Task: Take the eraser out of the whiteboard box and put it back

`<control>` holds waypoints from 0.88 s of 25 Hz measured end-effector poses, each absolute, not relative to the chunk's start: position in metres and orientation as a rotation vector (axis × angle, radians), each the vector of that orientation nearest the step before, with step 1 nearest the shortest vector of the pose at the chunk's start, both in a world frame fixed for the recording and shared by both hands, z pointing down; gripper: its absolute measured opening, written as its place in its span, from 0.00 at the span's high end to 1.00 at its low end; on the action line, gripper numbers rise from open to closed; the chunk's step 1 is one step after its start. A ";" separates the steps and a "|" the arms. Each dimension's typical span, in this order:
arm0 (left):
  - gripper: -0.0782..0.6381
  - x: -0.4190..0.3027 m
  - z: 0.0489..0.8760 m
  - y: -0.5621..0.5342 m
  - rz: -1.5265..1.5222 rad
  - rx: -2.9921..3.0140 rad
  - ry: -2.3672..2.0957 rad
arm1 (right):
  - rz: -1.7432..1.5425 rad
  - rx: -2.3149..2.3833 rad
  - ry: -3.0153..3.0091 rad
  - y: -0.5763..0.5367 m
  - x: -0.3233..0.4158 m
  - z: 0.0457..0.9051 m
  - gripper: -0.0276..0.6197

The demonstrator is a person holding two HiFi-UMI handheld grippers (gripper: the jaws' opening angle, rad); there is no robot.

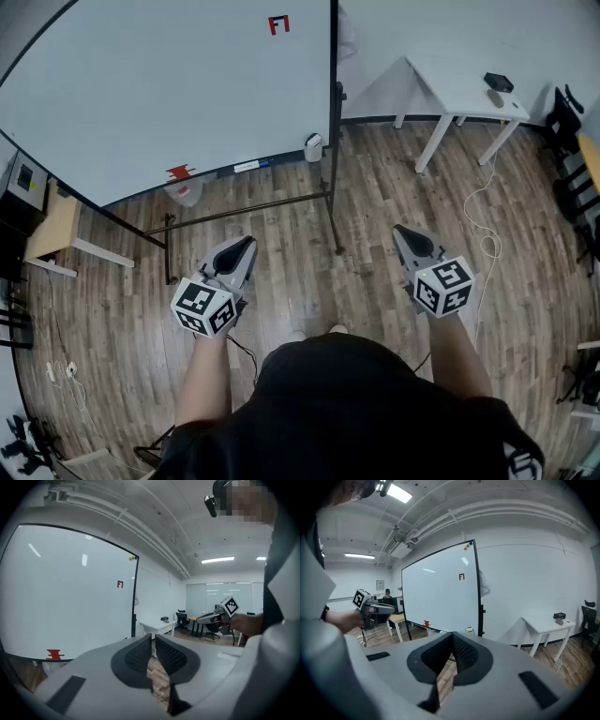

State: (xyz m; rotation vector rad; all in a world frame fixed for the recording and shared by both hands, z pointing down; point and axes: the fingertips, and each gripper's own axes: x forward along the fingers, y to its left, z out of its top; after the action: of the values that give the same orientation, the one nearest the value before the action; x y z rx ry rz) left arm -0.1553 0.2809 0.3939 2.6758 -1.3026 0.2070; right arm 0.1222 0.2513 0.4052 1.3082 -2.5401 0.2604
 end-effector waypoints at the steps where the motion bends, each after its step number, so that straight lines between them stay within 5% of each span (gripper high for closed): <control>1: 0.84 -0.154 0.395 0.280 0.213 2.671 -1.308 | 0.263 1.310 -2.539 0.251 0.125 0.406 0.97; 22: 0.86 -0.115 0.399 0.275 0.280 2.631 -1.381 | 0.295 1.261 -2.575 0.244 0.168 0.416 0.97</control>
State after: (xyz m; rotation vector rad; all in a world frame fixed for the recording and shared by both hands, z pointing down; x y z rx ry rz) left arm -0.1145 0.2753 0.3987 2.6314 -1.3814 0.2801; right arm 0.1677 0.2438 0.4157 1.2614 -2.5753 0.2947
